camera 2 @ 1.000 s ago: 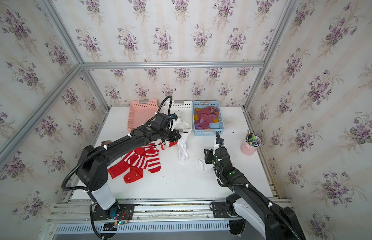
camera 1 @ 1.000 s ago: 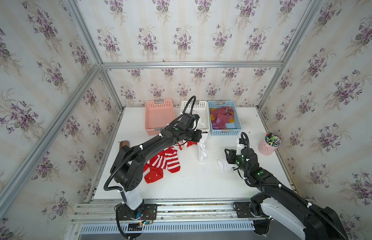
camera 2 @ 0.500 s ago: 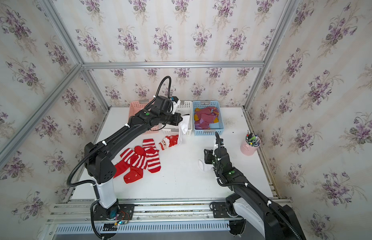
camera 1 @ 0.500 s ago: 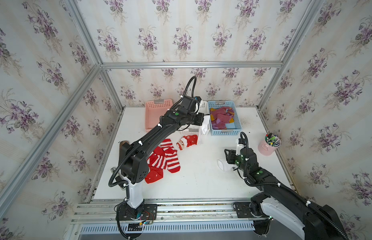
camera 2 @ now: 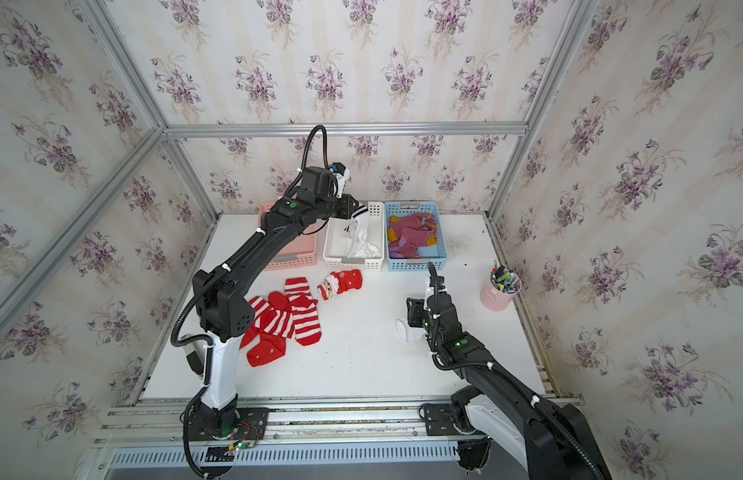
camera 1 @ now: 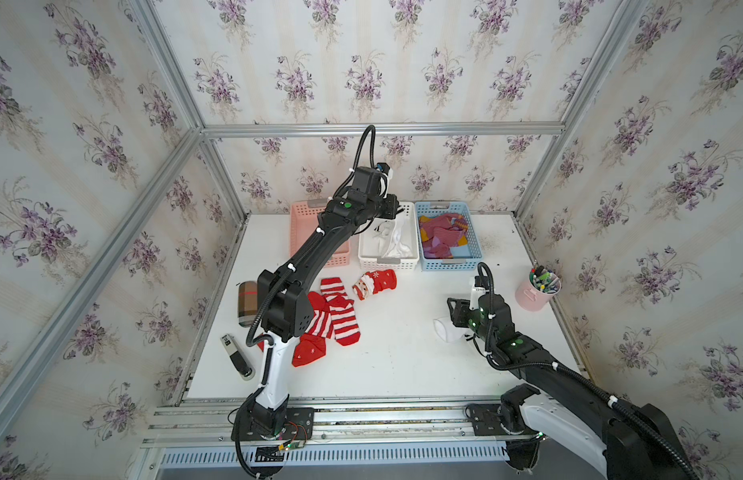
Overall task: Sort the socks into the basket by color
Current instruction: Place the sock in the bin.
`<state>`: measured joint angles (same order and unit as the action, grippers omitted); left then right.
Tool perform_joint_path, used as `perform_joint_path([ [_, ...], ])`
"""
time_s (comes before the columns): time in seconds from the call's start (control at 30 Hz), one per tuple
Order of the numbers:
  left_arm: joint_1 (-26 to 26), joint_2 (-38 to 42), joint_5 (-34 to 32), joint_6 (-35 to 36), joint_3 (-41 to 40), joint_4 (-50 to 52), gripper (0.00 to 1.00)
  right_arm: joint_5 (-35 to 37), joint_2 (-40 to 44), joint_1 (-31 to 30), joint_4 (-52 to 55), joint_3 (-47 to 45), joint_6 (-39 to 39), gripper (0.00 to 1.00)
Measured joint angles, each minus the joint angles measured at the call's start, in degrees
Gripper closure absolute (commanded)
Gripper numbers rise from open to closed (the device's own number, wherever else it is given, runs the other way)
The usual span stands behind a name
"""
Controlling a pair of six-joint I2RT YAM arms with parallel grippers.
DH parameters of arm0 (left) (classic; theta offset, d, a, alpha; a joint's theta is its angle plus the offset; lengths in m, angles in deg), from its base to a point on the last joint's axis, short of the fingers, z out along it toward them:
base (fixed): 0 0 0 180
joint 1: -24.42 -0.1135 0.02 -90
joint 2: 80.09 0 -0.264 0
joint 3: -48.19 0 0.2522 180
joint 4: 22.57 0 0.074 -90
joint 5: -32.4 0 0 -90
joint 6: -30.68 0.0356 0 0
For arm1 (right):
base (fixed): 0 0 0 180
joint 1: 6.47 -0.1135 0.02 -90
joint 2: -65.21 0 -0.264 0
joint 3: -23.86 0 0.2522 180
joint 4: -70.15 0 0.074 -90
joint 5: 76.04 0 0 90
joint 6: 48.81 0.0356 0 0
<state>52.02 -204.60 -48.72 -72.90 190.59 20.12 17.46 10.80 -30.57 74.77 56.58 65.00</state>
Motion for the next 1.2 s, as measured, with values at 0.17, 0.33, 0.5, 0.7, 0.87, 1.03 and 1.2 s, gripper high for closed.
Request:
perform_joint_path([
  [0.17, -1.53, -3.52, 0.15, -0.07, 2.14, -0.07, 0.59, -0.17, -0.68, 0.00, 0.00, 0.22, -0.02, 0.55],
  [0.33, -2.10, -0.70, 0.17, -0.55, -2.69, -0.07, 0.57, -0.15, -1.95, 0.00, 0.02, 0.74, 0.00, 0.55],
  [0.5, -1.84, 4.11, 0.17, -0.70, -8.94, -0.04, 0.57, -0.13, -3.08, 0.00, 0.04, 1.29, 0.00, 0.55],
  [0.7, -1.92, 11.74, -0.70, -1.20, -18.43, 0.28, 0.55, 1.29, -4.61, 0.00, 1.16, 2.84, 1.20, 0.56],
  [0.87, -1.84, 20.68, -1.57, -2.27, -30.58, -1.03, 0.53, 2.99, -6.05, 0.00, 5.44, 4.63, 4.94, 0.56],
  [1.03, -1.60, 26.75, -1.68, -3.69, -39.76, -2.93, 0.51, 4.68, -4.90, 0.00, 10.58, 4.85, 7.76, 0.56],
  [1.2, -0.50, 31.76, -1.40, -4.46, -47.06, -4.15, 0.50, 5.38, -5.11, 0.00, 14.56, 5.25, 8.74, 0.59],
])
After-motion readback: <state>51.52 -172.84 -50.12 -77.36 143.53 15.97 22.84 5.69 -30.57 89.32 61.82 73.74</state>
